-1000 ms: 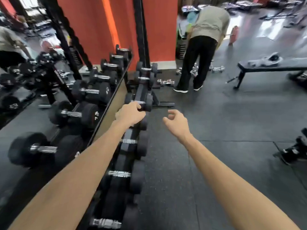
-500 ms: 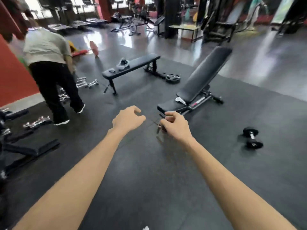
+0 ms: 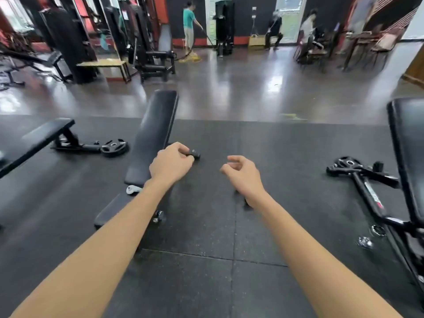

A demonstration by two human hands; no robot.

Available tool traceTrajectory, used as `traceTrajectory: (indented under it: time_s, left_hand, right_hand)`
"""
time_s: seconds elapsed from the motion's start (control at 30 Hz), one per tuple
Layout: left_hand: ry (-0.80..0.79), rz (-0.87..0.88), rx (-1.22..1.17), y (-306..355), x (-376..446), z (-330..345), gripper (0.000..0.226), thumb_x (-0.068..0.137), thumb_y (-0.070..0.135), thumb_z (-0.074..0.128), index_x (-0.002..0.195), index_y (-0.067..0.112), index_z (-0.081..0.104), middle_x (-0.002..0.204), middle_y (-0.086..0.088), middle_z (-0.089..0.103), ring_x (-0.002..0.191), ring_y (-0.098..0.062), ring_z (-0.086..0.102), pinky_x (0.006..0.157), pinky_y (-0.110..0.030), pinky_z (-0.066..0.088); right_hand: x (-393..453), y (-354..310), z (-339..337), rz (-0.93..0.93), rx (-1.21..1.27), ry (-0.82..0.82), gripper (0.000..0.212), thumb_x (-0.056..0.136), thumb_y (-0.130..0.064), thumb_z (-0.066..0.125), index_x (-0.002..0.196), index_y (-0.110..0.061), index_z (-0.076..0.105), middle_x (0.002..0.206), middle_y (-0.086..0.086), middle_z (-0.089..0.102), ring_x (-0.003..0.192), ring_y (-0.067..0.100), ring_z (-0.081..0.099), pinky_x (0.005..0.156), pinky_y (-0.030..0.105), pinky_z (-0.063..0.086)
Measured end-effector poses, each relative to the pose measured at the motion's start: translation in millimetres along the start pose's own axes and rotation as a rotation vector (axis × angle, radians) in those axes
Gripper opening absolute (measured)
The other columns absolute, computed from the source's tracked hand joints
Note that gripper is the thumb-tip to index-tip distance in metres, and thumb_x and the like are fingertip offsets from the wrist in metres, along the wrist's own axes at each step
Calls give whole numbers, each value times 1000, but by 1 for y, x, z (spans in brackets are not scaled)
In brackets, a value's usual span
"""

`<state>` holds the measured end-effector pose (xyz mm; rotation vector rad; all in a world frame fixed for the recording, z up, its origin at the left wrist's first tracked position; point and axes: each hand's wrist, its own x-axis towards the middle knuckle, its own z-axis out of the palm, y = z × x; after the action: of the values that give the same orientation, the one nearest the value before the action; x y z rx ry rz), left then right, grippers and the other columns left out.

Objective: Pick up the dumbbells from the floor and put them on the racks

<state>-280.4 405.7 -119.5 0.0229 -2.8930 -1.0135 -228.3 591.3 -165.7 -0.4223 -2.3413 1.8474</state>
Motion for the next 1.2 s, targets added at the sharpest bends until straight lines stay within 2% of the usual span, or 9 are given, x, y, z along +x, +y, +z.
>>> traceTrajectory:
  time_s: [0.13,0.23,0.43,0.6,0.73,0.87,0.93,1.1,1.2]
  left_hand:
    - [-104,99,6,51,87,70,32,81,37,59,113,38,64,102,20,70,104,-14,60,85,-31,43]
    - [-160,110,21,83,154,125,33,81,36,61,114,37,64,107,18,71,109,-16,62,94,-35,47]
    - [-221,96,25,142,271,222,34,81,36,60,115,37,63,108,18,70,109,-15,61,84,-31,42]
    - [-277,64,30,187,351,284,34,81,37,59,114,37,63,108,18,71,108,-14,61,88,-31,44]
    - [-357,78,60,208,408,330,35,81,36,59,115,35,62,107,14,71,106,-16,62,96,-36,48]
    - [-423,107,80,219,460,378,35,80,37,60,115,35,61,105,14,70,102,-15,62,94,-38,50]
    - [-459,111,83,216,483,406,35,81,36,60,115,34,61,106,13,69,101,-16,63,90,-36,50]
    - [-584,128,158,202,540,475,36,84,35,60,119,30,60,112,8,67,101,-18,63,88,-36,53]
    - [-649,133,211,193,566,514,38,85,35,61,122,29,60,117,7,66,105,-18,61,90,-37,51]
  right_hand:
    - [91,7,-41,43,40,110,43,83,-29,70,125,-27,66,112,-9,74,100,3,64,70,13,42]
    - [161,22,-71,72,36,148,44,82,-28,70,125,-26,66,110,-10,74,98,0,64,72,14,43]
    - [302,53,-135,141,17,176,45,81,-27,71,126,-23,66,108,-10,75,103,7,65,76,20,44]
    - [399,71,-175,225,42,193,44,81,-27,70,125,-25,66,95,-21,71,102,5,63,74,16,42]
    - [466,93,-191,294,74,199,47,80,-28,69,126,-25,66,100,-15,72,103,9,66,86,26,49]
    - [532,119,-196,381,156,233,52,75,-31,67,126,-23,64,112,0,73,97,17,64,99,44,53]
    - [560,138,-193,425,175,238,52,76,-31,68,127,-20,64,117,2,73,96,19,63,101,45,52]
    - [622,185,-187,554,196,286,46,82,-28,70,127,-20,64,128,1,68,120,27,64,108,49,48]
    - [655,211,-182,651,235,304,44,85,-26,70,128,-17,64,124,4,68,109,25,62,109,50,47]
